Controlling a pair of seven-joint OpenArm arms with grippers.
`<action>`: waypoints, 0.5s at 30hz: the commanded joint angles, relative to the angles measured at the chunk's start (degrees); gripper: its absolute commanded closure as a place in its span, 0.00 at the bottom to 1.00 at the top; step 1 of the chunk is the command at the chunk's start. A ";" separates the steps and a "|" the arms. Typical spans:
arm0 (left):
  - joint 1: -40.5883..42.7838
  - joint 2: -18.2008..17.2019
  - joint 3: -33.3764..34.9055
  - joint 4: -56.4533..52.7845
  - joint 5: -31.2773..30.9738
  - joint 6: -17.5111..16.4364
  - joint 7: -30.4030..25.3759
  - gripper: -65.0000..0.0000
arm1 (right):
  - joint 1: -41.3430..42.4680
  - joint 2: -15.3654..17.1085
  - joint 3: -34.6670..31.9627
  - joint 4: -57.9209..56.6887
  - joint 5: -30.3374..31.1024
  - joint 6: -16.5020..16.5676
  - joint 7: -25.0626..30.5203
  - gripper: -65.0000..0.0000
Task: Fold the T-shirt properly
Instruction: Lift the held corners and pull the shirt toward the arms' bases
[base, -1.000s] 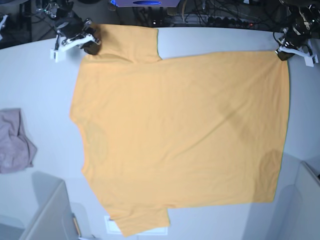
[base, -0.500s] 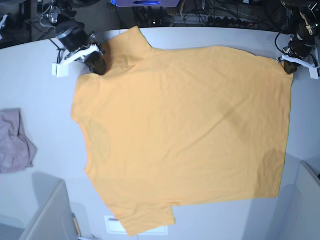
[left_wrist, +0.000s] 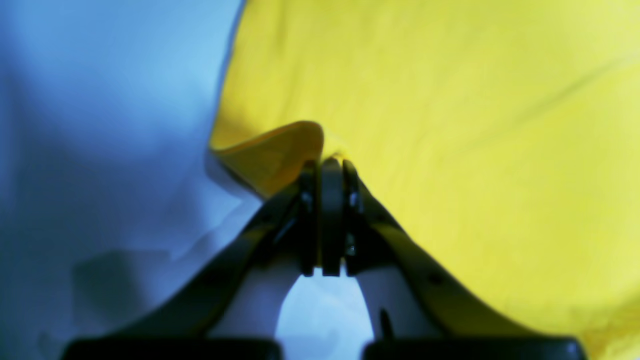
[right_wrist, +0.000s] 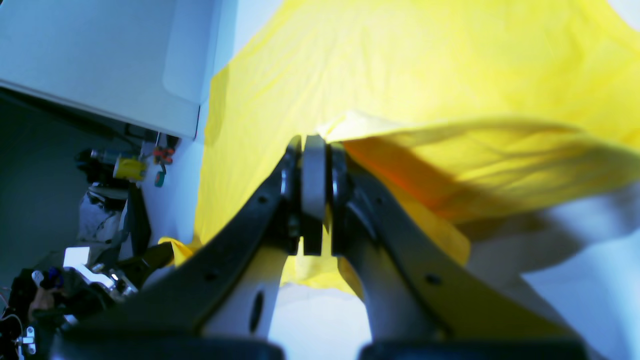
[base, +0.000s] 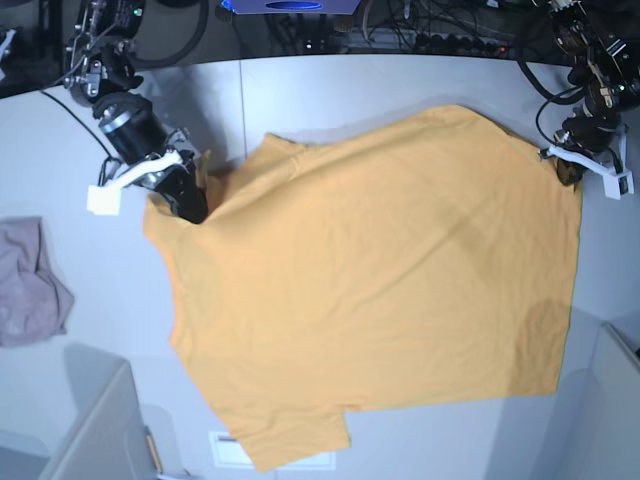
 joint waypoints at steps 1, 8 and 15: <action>-1.19 -1.00 -0.27 0.92 -0.73 -0.13 -1.10 1.00 | 1.13 0.48 0.20 0.11 1.05 0.71 1.25 1.00; -6.99 -1.00 -0.27 -0.58 -0.73 2.59 0.84 1.00 | 8.16 0.48 0.11 -7.01 1.05 0.71 -1.04 1.00; -12.00 -1.09 -0.36 -6.38 -0.64 2.94 2.60 1.00 | 14.76 0.48 -0.33 -14.30 0.97 0.71 -1.04 1.00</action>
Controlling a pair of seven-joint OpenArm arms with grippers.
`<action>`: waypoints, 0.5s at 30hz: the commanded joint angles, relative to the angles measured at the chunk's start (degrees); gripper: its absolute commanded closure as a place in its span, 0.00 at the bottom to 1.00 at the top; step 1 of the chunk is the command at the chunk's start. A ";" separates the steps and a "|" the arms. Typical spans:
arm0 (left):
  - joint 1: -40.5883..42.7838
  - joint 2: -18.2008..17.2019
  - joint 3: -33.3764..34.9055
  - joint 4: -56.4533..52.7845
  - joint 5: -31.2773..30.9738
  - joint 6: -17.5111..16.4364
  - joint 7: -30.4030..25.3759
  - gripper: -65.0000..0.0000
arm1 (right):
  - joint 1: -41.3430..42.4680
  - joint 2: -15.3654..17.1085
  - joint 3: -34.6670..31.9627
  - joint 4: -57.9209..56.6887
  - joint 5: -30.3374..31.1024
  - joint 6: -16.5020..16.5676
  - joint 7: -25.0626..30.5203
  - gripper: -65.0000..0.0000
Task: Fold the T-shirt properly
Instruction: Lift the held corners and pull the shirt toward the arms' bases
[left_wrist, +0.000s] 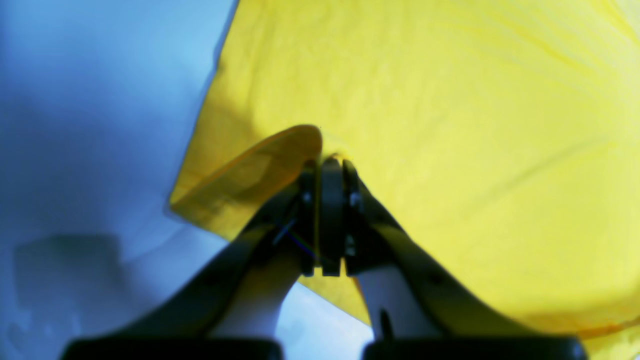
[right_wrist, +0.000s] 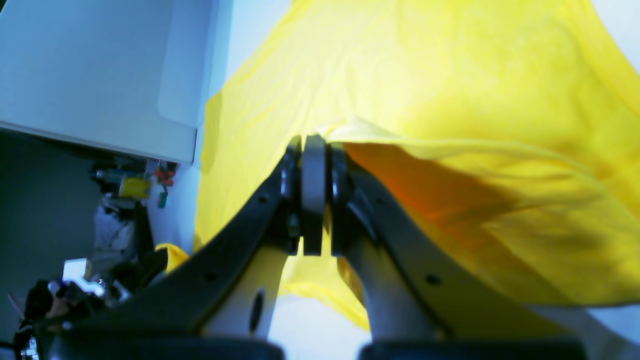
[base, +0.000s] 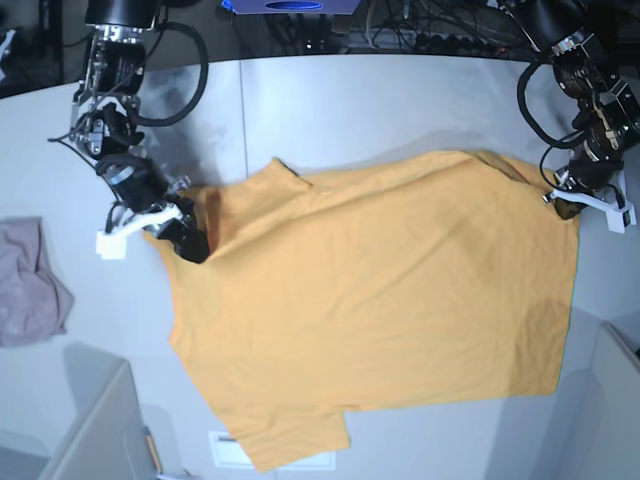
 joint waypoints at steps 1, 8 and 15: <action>-1.16 -1.11 -0.27 0.85 -0.75 -0.18 -1.03 1.00 | 1.91 0.39 0.11 -0.08 0.99 0.84 1.02 1.00; -5.73 -1.46 -0.18 -4.77 -0.66 -0.09 -1.03 1.00 | 10.26 2.24 0.11 -8.87 0.99 0.84 1.02 1.00; -10.04 -0.93 -0.18 -6.88 7.86 -0.09 -1.12 1.00 | 15.71 3.29 -0.60 -17.05 0.99 0.84 1.19 1.00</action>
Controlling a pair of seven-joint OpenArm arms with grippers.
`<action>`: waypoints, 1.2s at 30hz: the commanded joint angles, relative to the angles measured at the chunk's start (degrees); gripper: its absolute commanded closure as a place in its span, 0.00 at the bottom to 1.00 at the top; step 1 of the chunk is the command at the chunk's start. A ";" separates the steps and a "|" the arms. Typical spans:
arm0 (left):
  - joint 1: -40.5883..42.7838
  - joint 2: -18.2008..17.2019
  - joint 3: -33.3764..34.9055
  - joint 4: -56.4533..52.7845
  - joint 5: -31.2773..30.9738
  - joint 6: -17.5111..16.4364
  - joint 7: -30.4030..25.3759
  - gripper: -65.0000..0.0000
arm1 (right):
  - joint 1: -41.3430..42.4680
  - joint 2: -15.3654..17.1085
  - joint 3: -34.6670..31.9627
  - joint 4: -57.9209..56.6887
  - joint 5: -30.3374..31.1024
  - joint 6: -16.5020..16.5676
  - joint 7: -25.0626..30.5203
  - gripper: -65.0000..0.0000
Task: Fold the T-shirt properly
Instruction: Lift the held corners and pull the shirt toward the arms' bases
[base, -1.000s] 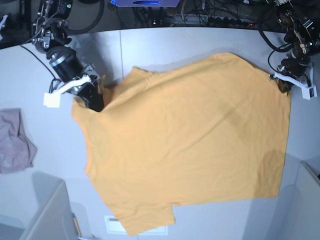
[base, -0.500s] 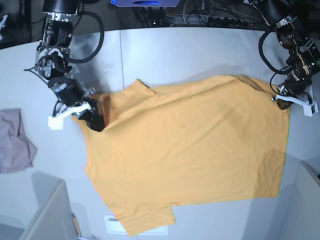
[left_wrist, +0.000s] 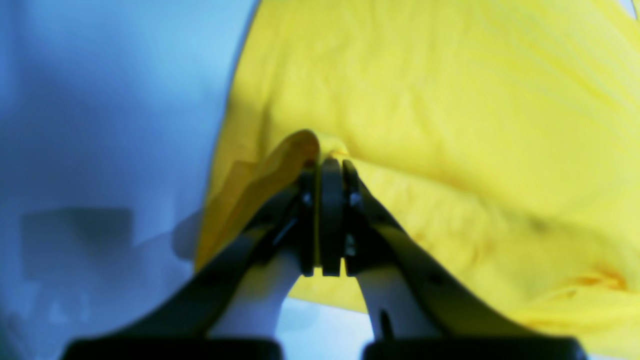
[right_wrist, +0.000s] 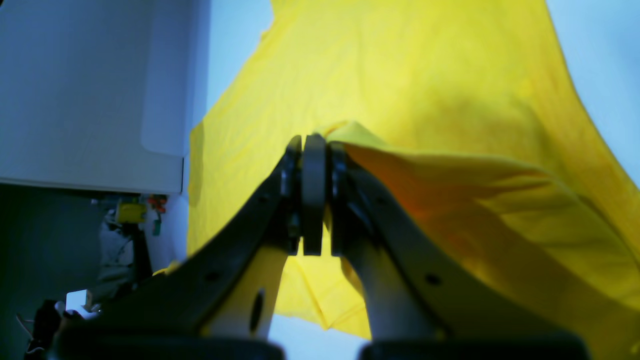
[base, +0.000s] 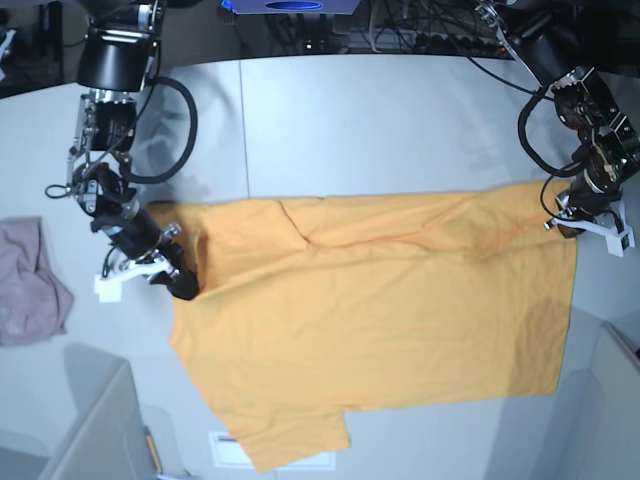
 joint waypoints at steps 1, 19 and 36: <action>-1.52 -0.96 -0.16 0.70 0.39 -0.27 -1.12 1.00 | 2.03 0.65 -0.84 -0.20 0.99 0.89 1.17 1.00; -7.06 -1.48 5.99 -6.16 1.10 -0.27 -3.14 1.00 | 4.50 0.21 -1.98 -4.86 -6.05 1.15 5.22 1.00; -10.31 -5.44 13.90 -13.63 1.01 -0.27 -5.34 1.00 | 8.80 0.21 -2.07 -9.52 -6.31 1.24 4.78 1.00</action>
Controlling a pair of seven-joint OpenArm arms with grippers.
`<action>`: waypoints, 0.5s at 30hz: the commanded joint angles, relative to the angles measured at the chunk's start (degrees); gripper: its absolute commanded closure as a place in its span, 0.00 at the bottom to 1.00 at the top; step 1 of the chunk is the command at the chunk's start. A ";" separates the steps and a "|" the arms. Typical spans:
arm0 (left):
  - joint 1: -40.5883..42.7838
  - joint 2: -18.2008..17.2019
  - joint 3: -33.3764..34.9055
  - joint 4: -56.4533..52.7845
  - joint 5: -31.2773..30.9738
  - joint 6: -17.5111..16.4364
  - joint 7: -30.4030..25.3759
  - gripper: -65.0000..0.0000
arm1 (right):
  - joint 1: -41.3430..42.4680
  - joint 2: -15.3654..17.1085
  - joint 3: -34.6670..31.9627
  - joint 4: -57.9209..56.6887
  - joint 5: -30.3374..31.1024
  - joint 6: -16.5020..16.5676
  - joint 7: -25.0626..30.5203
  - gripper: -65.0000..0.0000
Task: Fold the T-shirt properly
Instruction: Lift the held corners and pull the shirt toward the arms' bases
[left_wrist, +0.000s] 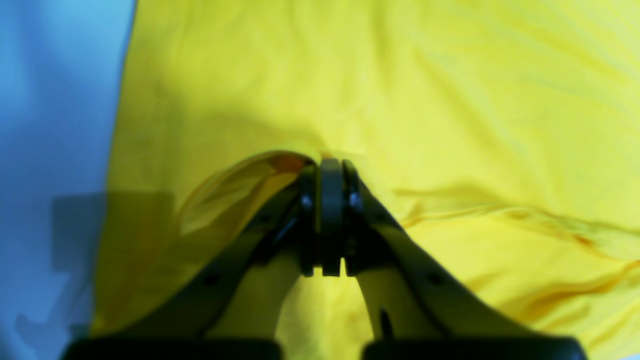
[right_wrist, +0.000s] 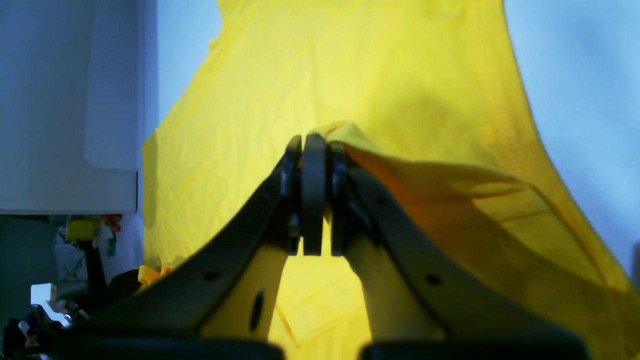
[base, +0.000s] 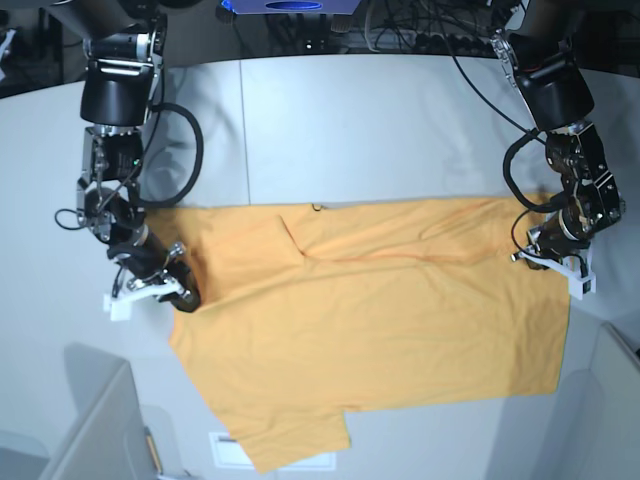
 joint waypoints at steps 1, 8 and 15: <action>-1.09 -1.75 -0.28 1.26 -0.54 -0.20 -0.99 1.00 | 1.28 0.54 0.03 1.80 1.03 1.02 0.99 1.00; -1.00 -2.01 -3.80 7.15 -0.28 -0.20 -0.55 1.00 | 0.32 0.71 -3.40 4.09 1.12 0.93 0.55 1.00; -1.09 -2.62 -4.06 7.32 -0.19 -0.20 -0.90 1.00 | 0.49 0.71 -3.32 4.00 1.12 0.93 0.64 1.00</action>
